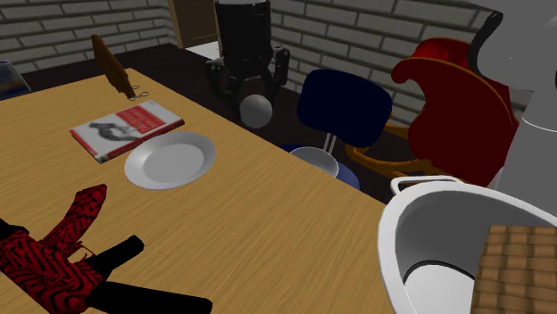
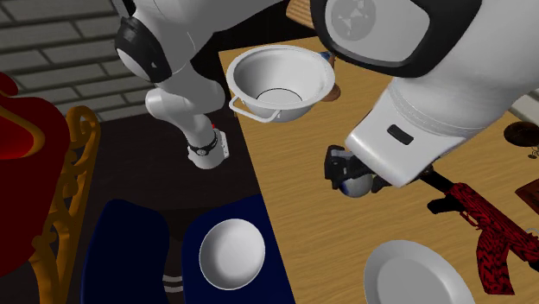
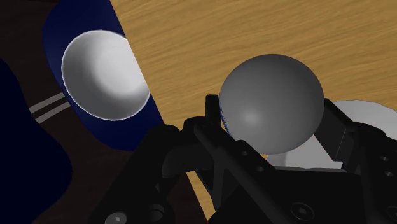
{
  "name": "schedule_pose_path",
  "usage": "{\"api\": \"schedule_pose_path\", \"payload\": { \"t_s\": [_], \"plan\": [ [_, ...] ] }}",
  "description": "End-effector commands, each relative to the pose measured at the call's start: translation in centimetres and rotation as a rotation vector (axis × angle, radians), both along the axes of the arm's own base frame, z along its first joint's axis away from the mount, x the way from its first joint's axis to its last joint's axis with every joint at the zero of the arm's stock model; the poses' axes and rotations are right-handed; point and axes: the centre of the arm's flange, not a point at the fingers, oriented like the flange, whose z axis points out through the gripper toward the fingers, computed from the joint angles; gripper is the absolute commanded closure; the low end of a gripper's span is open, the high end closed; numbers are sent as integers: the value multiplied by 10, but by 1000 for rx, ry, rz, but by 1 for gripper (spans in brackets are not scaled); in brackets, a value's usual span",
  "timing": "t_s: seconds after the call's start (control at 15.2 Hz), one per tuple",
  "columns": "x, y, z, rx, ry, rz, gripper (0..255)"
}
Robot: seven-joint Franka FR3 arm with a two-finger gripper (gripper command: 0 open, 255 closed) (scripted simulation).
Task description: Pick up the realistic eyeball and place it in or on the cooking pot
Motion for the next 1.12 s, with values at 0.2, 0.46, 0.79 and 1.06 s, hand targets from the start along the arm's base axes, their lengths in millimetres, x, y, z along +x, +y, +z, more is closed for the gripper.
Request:
{"api": "schedule_pose_path", "payload": {
  "t_s": [0.2,0.46,0.79,1.06],
  "plan": [
    [-1,-2,27,-1,0,0,255],
    [-14,-4,42,-1,0,0,255],
    [-78,-17,42,0,0,0,255],
    [-130,-28,42,0,0,0,255]
  ]
}}
